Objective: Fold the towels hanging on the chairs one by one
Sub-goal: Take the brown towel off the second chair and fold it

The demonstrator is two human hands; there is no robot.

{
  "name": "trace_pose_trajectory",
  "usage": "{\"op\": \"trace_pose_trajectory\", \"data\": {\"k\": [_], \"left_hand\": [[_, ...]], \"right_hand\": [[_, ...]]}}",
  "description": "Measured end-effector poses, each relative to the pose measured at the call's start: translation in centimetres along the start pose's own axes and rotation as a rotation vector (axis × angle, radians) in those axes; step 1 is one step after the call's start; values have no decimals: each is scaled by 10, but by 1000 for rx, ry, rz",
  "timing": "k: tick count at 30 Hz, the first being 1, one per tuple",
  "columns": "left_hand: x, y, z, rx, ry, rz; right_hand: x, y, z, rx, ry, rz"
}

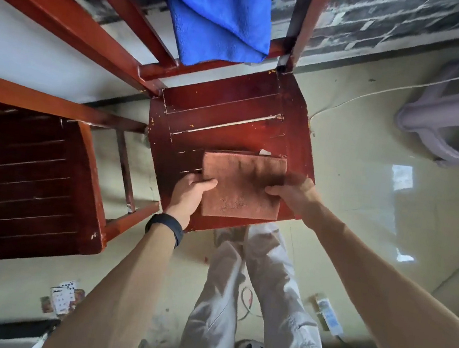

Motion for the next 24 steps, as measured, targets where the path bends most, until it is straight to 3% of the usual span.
{"op": "trace_pose_trajectory", "data": {"k": [5,11,18,24], "left_hand": [[19,-54,-68,-155,-36,153],[26,-168,-192,-374,13,387],[-21,-348,-339,-666,118,708],[-108,-482,-407,-885,231,974]], "right_hand": [[41,-77,15,117,281,3],[118,-242,36,291,526,-43],[218,-444,9,531,790,-278],[286,-548,-63,660,1008,-527]]}}
Point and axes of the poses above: each hand's wrist, its own y-axis towards the middle knuckle, its own x-axis out of the back of the hand, z = x × y, the point moved 2 cm from there along y, towards the middle knuckle, and after that the axes turned 8 degrees about -x, right-handed, at the moved point
